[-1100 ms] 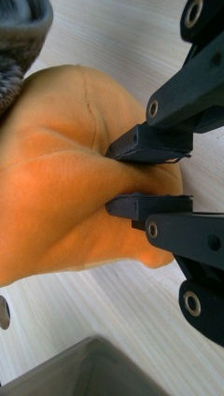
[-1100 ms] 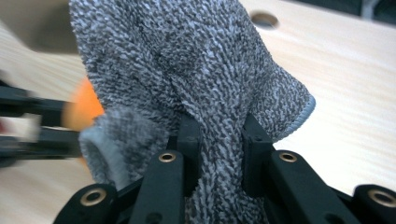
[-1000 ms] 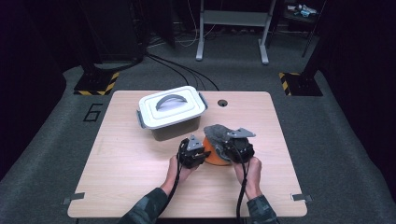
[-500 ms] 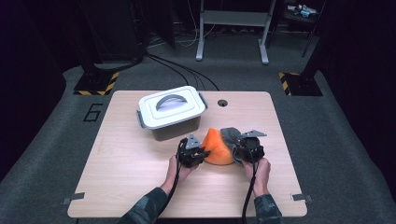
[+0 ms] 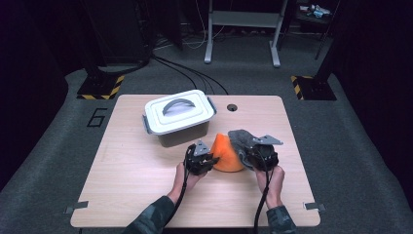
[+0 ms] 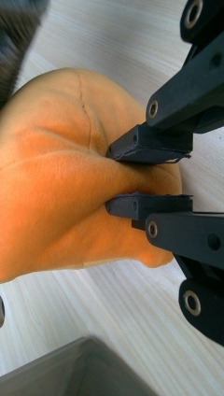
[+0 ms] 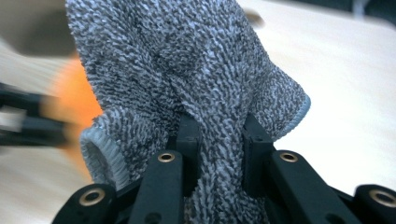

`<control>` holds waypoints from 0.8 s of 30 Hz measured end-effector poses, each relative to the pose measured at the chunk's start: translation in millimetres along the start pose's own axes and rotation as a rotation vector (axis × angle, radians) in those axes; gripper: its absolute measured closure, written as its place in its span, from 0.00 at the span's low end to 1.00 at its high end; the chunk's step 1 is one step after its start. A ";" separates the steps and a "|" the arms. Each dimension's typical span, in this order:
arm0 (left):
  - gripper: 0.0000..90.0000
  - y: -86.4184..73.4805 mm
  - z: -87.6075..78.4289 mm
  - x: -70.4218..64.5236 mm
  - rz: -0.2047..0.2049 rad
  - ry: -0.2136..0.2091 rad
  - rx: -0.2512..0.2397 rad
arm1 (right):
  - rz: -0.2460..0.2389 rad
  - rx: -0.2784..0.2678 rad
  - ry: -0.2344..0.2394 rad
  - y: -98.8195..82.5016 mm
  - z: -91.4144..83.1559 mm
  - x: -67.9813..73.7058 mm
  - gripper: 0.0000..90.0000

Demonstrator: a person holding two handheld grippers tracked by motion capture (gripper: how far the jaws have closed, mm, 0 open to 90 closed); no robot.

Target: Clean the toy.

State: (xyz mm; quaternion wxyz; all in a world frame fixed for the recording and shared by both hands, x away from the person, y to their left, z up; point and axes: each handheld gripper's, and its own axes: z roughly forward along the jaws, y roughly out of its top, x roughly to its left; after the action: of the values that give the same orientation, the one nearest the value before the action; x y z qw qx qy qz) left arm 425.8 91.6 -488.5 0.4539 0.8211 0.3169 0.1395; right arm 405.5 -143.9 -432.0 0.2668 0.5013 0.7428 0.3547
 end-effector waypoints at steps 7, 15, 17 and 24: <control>0.82 -0.4 -1.8 -1.4 -0.009 -0.011 -0.002 | -0.097 0.048 0.018 5.9 16.4 31.8 0.81; 0.54 3.5 -5.1 -4.8 0.001 -0.013 -0.013 | -0.055 0.041 0.043 -5.7 20.6 19.8 0.82; 0.44 3.0 -6.1 -4.5 0.002 -0.010 -0.009 | -0.053 0.038 0.044 -6.3 20.7 19.4 0.82; 0.57 -1.3 4.2 -5.6 0.011 0.009 0.015 | -0.031 0.026 0.060 -9.2 22.7 14.3 0.82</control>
State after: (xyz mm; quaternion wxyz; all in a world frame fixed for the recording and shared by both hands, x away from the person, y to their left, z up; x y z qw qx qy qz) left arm 423.1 85.7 -491.5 0.4454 0.8256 0.3154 0.1432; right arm 412.4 -126.9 -453.7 0.2434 0.4821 0.7628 0.3556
